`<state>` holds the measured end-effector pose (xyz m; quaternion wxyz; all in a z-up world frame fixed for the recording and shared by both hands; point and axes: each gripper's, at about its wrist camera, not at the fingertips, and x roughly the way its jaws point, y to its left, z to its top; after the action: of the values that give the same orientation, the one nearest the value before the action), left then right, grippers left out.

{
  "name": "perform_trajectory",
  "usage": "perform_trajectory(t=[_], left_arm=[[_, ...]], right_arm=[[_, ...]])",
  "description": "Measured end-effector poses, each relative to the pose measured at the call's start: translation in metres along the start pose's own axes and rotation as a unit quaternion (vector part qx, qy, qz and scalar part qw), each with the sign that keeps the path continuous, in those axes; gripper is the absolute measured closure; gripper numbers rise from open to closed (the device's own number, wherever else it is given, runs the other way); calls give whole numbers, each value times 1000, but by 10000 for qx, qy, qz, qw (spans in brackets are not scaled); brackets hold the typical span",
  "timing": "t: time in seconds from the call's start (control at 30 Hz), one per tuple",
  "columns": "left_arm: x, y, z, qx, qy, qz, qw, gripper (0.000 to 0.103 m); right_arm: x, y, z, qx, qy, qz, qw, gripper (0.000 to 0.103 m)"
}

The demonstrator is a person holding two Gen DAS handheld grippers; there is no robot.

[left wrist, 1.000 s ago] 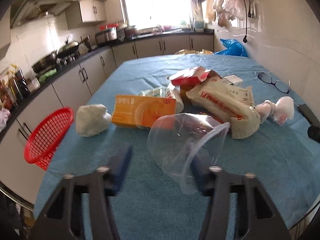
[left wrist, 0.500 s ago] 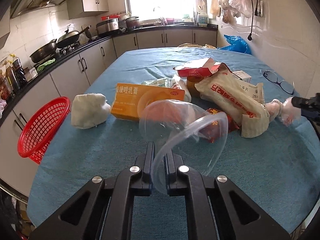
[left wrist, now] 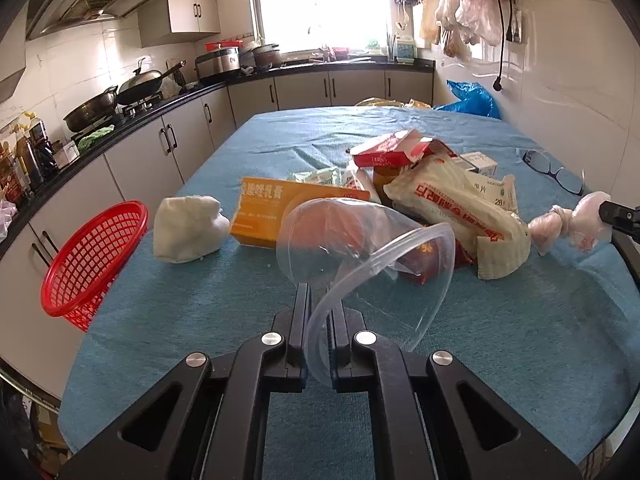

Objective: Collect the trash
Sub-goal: 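Grasp the clear plastic cup with the left tool while the right tool grasps the knotted white plastic bag, then carry the cup and bag to the red basket and open both tools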

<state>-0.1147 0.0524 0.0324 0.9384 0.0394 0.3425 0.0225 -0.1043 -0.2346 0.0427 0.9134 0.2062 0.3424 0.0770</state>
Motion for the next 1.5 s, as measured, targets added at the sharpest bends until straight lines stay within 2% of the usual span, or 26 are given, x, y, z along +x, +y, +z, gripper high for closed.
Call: perform_trajectory(t=[0.43,0.77,1.13,1.5], left_arm=[[-30,8,10,-53,-371,-55,9993,96],[-54,26,20,-156,-625,25,9979,96],[-59,82,23,-550,-704,465,9949,96],[-51,169,17,-1122,-589,1077,9861,96]], right_arm=[[-51,26,7,-242,-498,208,9982,100],[-59,67,9,-610,-447,642,9951,100],[-37,140,7,-1177,-124,1188,9858,100],[20,247,1,-1774,417,1899,9648,100]])
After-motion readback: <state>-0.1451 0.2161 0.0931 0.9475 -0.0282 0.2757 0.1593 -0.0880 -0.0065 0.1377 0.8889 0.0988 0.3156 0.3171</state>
